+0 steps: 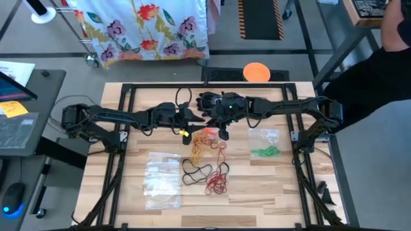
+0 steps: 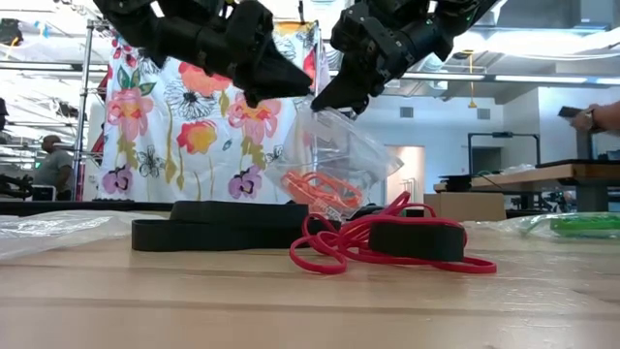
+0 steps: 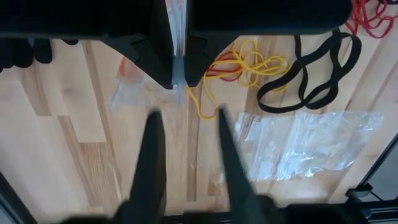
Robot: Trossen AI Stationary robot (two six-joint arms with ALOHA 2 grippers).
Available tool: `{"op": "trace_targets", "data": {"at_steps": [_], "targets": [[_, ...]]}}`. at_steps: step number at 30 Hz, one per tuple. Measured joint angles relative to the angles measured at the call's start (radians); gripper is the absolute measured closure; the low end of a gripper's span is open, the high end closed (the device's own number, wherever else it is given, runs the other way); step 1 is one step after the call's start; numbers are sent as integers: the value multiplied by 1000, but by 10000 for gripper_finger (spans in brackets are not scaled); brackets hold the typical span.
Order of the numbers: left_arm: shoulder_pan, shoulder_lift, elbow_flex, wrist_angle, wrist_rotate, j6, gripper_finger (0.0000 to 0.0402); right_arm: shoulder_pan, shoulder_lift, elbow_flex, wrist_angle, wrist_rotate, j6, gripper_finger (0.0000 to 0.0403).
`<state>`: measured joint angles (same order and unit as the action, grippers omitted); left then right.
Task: Sort rubber bands
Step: Close the transparent zip bag containing the orange rubber bands
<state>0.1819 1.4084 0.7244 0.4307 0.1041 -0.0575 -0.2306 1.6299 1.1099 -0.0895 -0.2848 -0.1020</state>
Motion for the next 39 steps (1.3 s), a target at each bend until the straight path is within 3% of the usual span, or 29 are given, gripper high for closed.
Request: {"op": "trace_targets", "data": {"at_steps": [23, 30, 35, 39], "targets": [[-2, 24, 0, -16, -39, 8, 261, 2, 0, 1, 4, 0, -3, 382], [-2, 24, 0, -16, -36, 22, 302, 2, 0, 1, 3, 0, -3, 382], [-1, 24, 0, -15, -2, 49, 388, 2, 0, 1, 3, -7, -2, 382], [-2, 24, 0, -16, 4, 50, 399, 2, 0, 1, 2, -7, -2, 382]]}}
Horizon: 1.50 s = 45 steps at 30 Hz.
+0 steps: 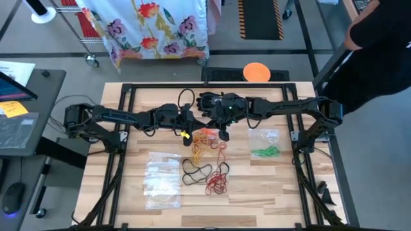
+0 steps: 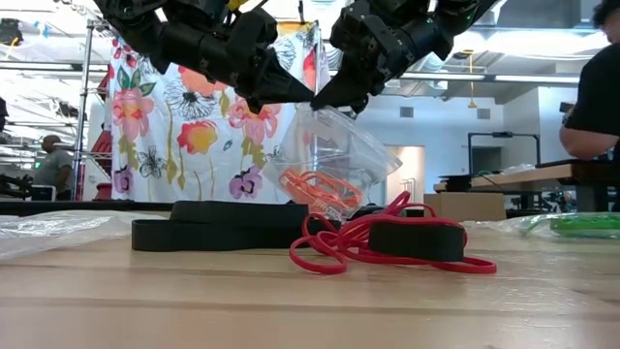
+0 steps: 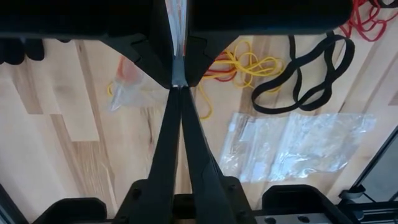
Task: Sort rubber bands
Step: Close the transparent zip bag containing the orange rubber bands
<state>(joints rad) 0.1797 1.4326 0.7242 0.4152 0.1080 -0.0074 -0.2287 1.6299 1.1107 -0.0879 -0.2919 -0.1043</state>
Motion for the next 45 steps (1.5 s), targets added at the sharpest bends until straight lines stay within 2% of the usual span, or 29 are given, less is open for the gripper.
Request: {"op": "trace_targets", "data": {"at_steps": [6, 18, 29, 45], "targets": [[0, 0, 2, -3, 12, -2, 401, -1, 0, 0, -5, 0, 0, 382], [-4, 1, 92, -153, 7, 26, 401, -3, -1, 3, -34, 1, -1, 382], [-4, -1, 98, -151, 8, 25, 401, -3, -2, 3, -44, 5, -2, 367], [-5, -117, 101, -257, -24, 41, 401, -29, 0, 0, -50, 12, -2, 365]]}}
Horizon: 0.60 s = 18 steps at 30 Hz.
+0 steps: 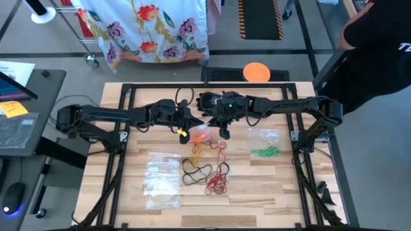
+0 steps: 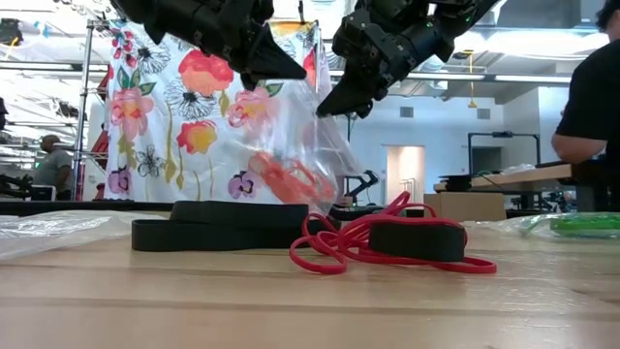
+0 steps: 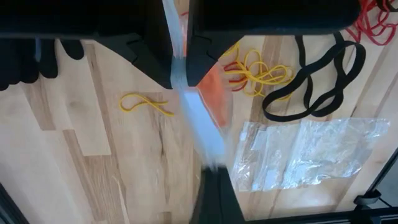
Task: Sort rubber bands
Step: Close the transparent zip bag containing the orange rubber bands
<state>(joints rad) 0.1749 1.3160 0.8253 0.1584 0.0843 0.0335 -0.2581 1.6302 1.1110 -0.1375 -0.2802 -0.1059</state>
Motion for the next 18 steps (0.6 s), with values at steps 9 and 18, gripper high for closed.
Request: {"op": "trace_targets", "data": {"at_steps": [9, 18], "targets": [[0, -135, 0, -136, -64, 27, 401, 0, 0, 0, 0, 0, 0, 365], [0, -279, 0, -245, -157, 44, 401, -1, 1, -3, -13, 3, 1, 365]]}}
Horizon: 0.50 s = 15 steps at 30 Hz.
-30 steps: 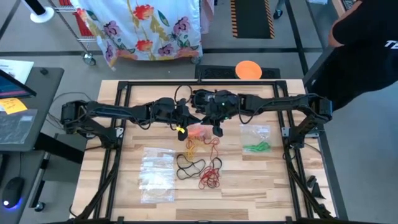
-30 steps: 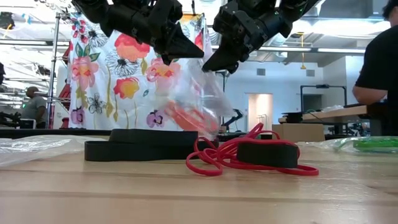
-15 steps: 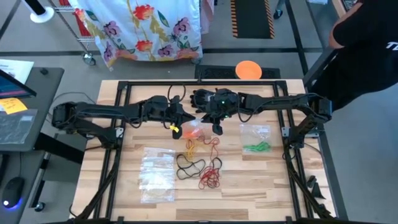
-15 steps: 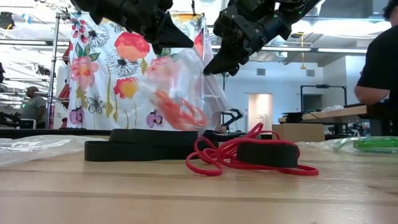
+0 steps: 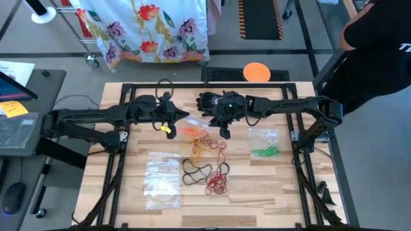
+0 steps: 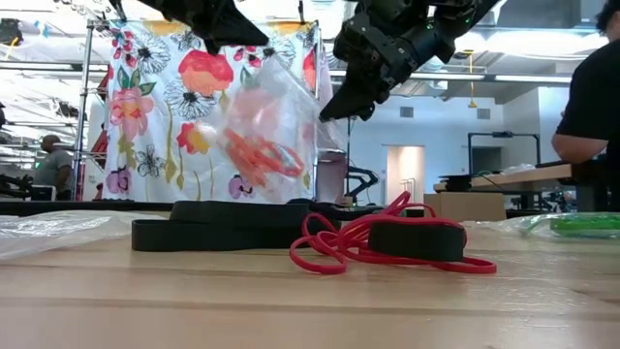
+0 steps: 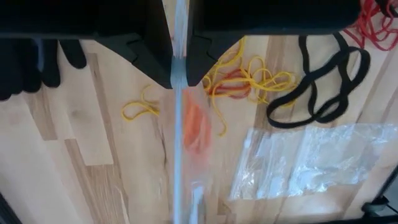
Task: Sort rubber bands
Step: Close the transparent zip bag containing the orange rubber bands
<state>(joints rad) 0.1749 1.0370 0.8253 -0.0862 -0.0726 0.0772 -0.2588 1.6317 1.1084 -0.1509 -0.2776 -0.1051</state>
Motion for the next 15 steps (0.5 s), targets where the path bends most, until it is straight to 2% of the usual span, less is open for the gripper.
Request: {"op": "trace_targets", "data": {"at_steps": [7, 15], "targets": [[0, -77, 0, -64, -40, 0, 401, 0, 1, 0, 5, 0, 0, 365], [0, -11, -9, -74, -37, 9, 401, 0, 0, 1, 14, -2, 3, 365]]}}
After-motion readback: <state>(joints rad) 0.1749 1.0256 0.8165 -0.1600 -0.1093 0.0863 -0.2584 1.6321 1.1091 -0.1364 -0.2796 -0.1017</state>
